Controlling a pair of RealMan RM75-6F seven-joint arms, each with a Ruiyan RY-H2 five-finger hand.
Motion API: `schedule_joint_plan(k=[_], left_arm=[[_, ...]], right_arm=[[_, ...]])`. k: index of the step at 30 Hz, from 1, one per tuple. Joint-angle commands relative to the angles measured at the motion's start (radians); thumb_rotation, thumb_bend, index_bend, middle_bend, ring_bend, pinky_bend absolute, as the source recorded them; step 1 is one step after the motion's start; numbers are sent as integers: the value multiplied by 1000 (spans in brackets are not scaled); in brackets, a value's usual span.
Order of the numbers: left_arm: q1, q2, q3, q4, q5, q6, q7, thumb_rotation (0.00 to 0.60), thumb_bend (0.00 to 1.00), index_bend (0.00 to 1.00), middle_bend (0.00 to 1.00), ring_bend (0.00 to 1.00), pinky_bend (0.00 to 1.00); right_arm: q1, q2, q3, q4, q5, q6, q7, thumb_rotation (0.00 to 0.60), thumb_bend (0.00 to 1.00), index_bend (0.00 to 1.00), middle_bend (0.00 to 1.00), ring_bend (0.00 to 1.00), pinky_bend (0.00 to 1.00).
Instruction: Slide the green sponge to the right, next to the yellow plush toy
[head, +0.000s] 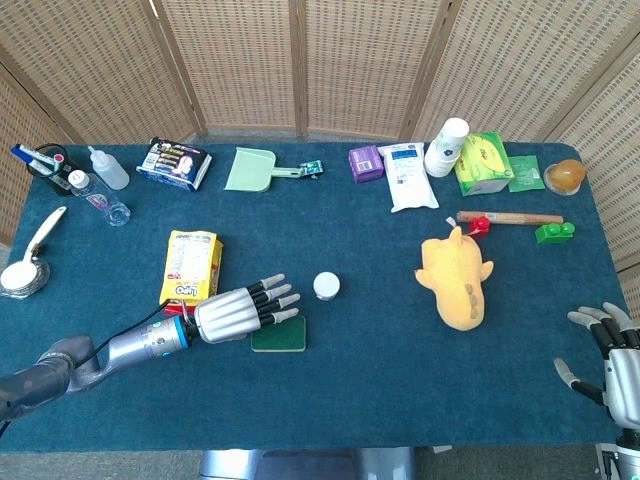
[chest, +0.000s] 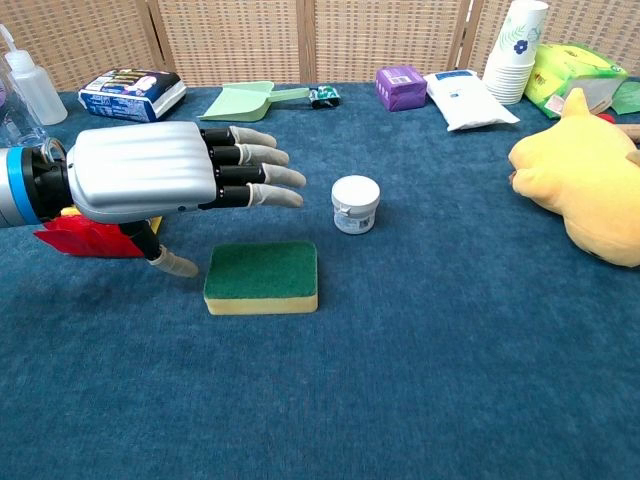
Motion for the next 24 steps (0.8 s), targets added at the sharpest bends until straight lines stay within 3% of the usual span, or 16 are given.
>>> schedule_joint_plan(k=[1, 24], left_arm=[[2, -4, 1, 3, -1, 0, 2, 491, 111, 0, 0, 0, 0], [-34, -109, -30, 46, -24, -30, 37, 487, 111, 0, 0, 0, 0]], right_arm=[[1, -1, 0, 1, -1, -1, 0, 600, 247, 283, 285, 147, 238], [-10, 2, -1, 9, 0, 12, 17, 600, 248, 274, 285, 147, 238]])
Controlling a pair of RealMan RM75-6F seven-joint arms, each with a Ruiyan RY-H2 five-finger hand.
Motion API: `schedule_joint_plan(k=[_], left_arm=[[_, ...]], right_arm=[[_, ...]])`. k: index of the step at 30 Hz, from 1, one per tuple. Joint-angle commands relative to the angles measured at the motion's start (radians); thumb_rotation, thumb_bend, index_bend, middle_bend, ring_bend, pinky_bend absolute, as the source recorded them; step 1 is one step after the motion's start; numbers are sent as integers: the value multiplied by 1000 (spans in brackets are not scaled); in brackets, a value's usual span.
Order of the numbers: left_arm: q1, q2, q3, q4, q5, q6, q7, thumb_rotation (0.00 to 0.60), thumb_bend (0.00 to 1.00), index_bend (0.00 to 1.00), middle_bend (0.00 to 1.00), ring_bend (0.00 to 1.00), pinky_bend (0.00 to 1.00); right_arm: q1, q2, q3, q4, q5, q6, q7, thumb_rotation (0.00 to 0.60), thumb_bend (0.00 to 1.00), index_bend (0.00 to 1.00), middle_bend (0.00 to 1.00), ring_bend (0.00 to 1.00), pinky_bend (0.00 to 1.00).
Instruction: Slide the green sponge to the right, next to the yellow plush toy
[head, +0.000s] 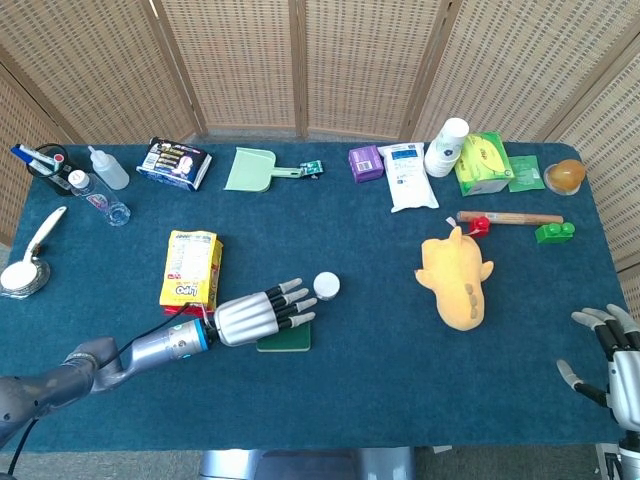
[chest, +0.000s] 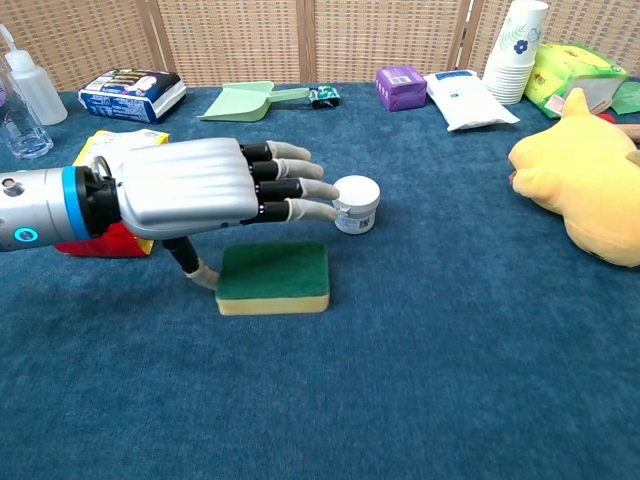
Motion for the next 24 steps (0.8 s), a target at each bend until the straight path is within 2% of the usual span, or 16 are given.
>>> schedule_joint_plan(k=[1, 24], left_arm=[[-6, -10, -10, -1, -6, 3, 3, 489, 111, 0, 0, 0, 0], [-73, -97, -70, 7, -55, -55, 29, 491, 112, 0, 0, 0, 0]], right_arm=[[0, 0, 0, 0, 0, 1, 1, 600, 248, 273, 285, 147, 238], [-17, 5, -1, 15, 4, 18, 23, 600, 247, 273, 285, 146, 238]])
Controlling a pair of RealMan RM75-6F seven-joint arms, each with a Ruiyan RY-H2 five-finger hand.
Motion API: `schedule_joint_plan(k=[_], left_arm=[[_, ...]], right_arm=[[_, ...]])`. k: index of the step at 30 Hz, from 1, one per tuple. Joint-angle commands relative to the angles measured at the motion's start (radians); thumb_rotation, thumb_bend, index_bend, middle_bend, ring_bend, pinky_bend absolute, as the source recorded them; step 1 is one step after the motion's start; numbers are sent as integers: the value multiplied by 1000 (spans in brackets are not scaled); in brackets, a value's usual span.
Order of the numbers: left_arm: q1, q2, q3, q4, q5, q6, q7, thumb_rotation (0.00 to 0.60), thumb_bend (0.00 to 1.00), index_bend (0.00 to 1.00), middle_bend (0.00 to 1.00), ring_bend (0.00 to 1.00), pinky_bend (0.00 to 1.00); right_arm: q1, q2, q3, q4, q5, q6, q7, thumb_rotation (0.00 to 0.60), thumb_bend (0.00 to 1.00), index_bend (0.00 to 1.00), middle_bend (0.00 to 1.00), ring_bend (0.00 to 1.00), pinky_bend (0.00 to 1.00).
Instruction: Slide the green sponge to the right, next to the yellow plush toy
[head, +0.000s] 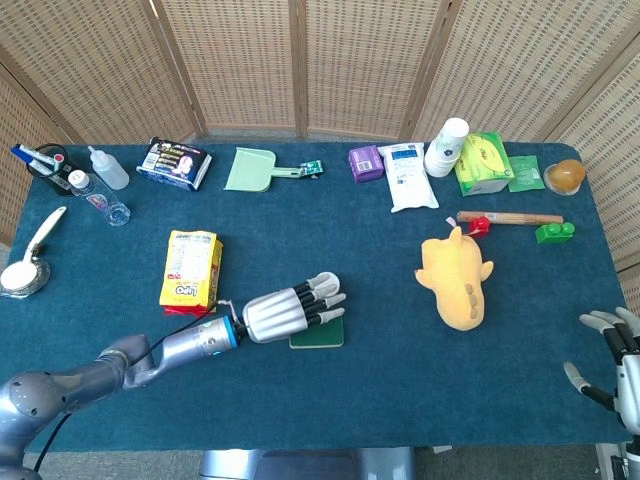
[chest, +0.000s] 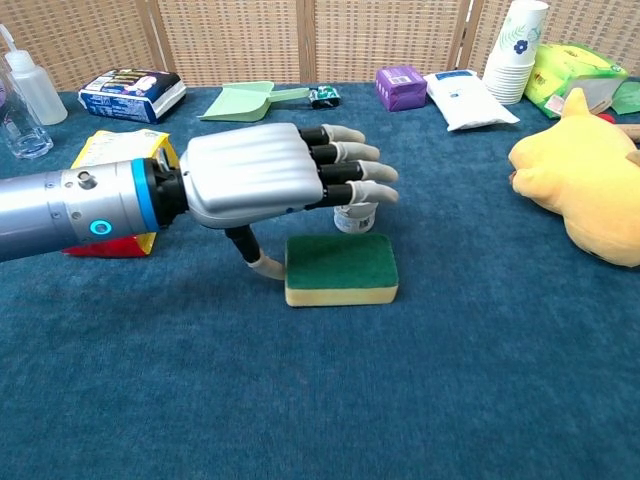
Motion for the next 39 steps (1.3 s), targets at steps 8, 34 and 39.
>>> schedule_joint_plan(k=[8, 34, 39], left_arm=[[-32, -70, -41, 31, -43, -38, 15, 490, 111, 0, 0, 0, 0], [-40, -74, -68, -30, -116, -20, -41, 489, 112, 0, 0, 0, 0], [-16, -17, -75, -99, -115, 38, -28, 492, 112, 0, 0, 0, 0]], right_arm=[[-7, -2, 0, 12, 0, 8, 15, 600, 246, 272, 285, 147, 238], [-11, -5, 4, 22, 2, 8, 30, 600, 249, 272, 285, 147, 238], [-9, -3, 5, 20, -2, 8, 31, 600, 248, 272, 285, 147, 238]])
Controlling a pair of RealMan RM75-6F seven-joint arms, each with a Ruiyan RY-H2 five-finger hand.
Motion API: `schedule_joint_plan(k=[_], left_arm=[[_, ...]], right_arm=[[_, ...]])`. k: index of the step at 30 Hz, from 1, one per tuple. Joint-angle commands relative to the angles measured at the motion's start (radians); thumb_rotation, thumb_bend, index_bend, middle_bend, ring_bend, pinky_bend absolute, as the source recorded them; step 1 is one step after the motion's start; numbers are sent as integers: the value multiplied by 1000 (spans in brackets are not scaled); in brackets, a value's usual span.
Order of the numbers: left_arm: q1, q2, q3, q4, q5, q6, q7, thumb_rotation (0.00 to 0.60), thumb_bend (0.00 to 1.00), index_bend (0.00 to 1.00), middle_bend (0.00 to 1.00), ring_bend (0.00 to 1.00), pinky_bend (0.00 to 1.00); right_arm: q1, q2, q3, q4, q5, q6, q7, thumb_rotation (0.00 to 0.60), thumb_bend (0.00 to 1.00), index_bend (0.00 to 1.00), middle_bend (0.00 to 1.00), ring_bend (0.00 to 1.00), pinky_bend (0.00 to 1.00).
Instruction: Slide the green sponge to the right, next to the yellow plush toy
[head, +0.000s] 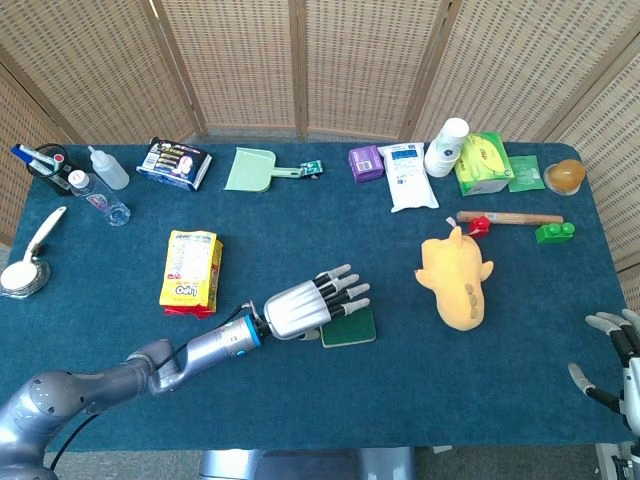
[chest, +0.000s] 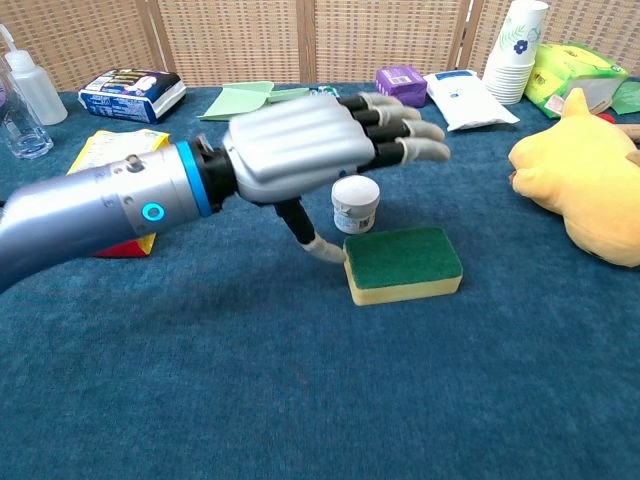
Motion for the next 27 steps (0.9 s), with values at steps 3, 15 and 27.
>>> schedule_joint_plan(k=[3, 15, 27], left_arm=[[50, 117, -9, -137, -26, 55, -2, 492, 112, 0, 0, 0, 0], [213, 523, 21, -593, -197, 35, 95, 490, 112, 138, 93, 119, 262], [401, 770, 32, -780, -330, 136, 128, 488, 111, 260, 237, 227, 354]], right_arm=[[11, 8, -2, 1, -10, -15, 7, 600, 249, 272, 285, 147, 238], [98, 72, 5, -49, -66, -107, 53, 600, 256, 274, 285, 147, 238], [283, 133, -18, -107, -207, -315, 118, 600, 322, 269, 285, 147, 242]])
